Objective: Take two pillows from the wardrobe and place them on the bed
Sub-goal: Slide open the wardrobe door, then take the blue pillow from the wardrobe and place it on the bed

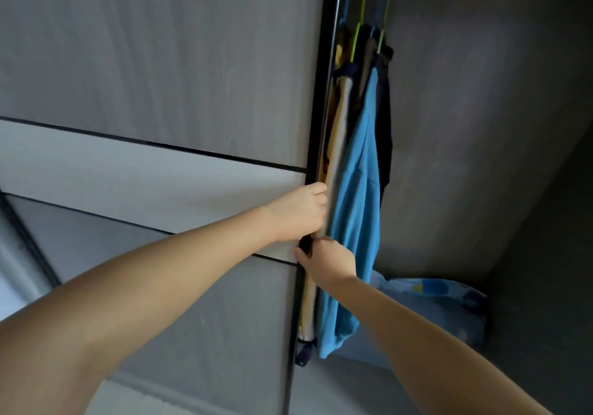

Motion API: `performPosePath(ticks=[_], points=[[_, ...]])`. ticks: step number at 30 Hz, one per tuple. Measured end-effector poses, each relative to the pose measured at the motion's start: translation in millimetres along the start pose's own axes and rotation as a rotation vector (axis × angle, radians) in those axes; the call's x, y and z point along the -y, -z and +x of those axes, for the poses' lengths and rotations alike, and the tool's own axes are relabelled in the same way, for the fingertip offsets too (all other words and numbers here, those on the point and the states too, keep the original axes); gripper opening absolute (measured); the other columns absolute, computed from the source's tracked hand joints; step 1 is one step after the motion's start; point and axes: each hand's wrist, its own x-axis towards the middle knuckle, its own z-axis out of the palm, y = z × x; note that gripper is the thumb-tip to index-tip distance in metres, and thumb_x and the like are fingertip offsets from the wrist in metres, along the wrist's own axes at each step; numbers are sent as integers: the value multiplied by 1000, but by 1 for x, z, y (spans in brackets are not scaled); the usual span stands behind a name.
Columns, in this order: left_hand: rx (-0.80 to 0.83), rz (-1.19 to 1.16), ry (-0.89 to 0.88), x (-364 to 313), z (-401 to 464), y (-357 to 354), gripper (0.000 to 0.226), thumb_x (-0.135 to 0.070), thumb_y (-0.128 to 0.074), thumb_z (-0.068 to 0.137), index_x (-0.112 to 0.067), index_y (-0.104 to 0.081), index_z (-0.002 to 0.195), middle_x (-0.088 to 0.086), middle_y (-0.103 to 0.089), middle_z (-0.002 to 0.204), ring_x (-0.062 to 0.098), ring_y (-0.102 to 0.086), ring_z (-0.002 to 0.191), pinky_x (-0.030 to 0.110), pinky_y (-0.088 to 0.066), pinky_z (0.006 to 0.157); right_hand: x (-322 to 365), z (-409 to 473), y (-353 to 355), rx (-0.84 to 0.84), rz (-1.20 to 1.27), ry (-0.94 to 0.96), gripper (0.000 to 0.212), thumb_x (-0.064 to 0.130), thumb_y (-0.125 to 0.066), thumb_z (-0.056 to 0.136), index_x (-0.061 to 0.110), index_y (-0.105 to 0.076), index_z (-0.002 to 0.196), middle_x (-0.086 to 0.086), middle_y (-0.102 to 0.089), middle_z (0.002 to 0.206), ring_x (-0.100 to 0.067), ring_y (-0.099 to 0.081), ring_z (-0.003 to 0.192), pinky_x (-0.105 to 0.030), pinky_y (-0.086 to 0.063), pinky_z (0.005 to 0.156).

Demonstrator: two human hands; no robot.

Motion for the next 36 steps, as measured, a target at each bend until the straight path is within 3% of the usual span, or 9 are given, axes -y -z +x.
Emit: performPosePath(ticks=[6, 10, 12, 13, 16, 20, 24, 29, 36], points=[[21, -32, 22, 8, -42, -27, 8, -18, -69, 79, -23, -75, 81, -7, -74, 83, 15, -66, 85, 32, -47, 100, 43, 15, -14, 22, -39, 87, 40, 45, -35, 92, 18, -58, 75, 2, -57, 64, -19, -55, 55, -24, -33, 45], [74, -25, 61, 13, -49, -27, 15, -15, -67, 75, -28, -73, 70, -12, -68, 70, 12, -63, 72, 27, -48, 96, 54, 21, -18, 37, -125, 122, 43, 47, -33, 95, 19, -59, 75, 3, -52, 59, -15, -48, 48, -22, -27, 42], [75, -66, 59, 10, -50, -27, 7, -25, -66, 78, -23, -73, 80, -8, -69, 77, 15, -63, 79, 32, -45, 99, 51, 20, -17, 54, -157, 135, 47, 49, -32, 96, 18, -59, 73, 3, -51, 59, -16, -48, 50, -23, -27, 42], [72, -103, 56, 7, -48, -27, 17, -33, -66, 80, -19, -71, 86, -4, -69, 84, 18, -63, 85, 35, -44, 99, 46, 18, -15, 50, -172, 147, 49, 50, -32, 96, 18, -57, 69, 3, -50, 58, -16, -49, 51, -23, -27, 42], [-84, -195, 47, -5, -34, -15, 29, -46, -68, 76, -19, -66, 84, -2, -68, 82, 19, -64, 81, 31, -51, 82, 15, 5, 1, -13, -167, 176, 50, 51, -33, 95, 18, -48, 61, 4, -47, 55, -17, -49, 50, -25, -25, 43], [-291, -307, 57, -32, 18, 8, 22, -43, -64, 78, -21, -64, 82, -4, -64, 76, 18, -62, 73, 27, -51, 67, -58, -24, 34, -121, -222, 70, 37, 44, -43, 93, 16, -55, 73, 0, -64, 73, -27, -63, 65, -28, -32, 52], [-337, -474, 136, -73, 84, 27, 24, -42, -62, 82, -20, -63, 92, -1, -65, 86, 20, -62, 83, 30, -49, 71, -150, -67, 65, -101, -306, -131, 33, 46, -44, 93, 19, -63, 95, -3, -66, 102, -29, -65, 92, -33, -46, 69], [-144, -752, 192, -140, 150, 27, 33, -38, -46, 93, -14, -52, 115, 6, -56, 113, 26, -50, 110, 39, -40, 92, -248, -129, 89, 33, -373, -314, 43, 47, -44, 93, 20, -52, 126, -4, -52, 127, -26, -51, 117, -39, -44, 92], [99, -1014, 285, -218, 202, 5, 42, -43, -50, 90, -17, -52, 123, 6, -54, 123, 27, -48, 117, 41, -39, 96, -322, -159, 64, 184, -421, -392, 42, 46, -44, 93, 22, -47, 128, -5, -50, 127, -25, -47, 120, -40, -41, 94]])
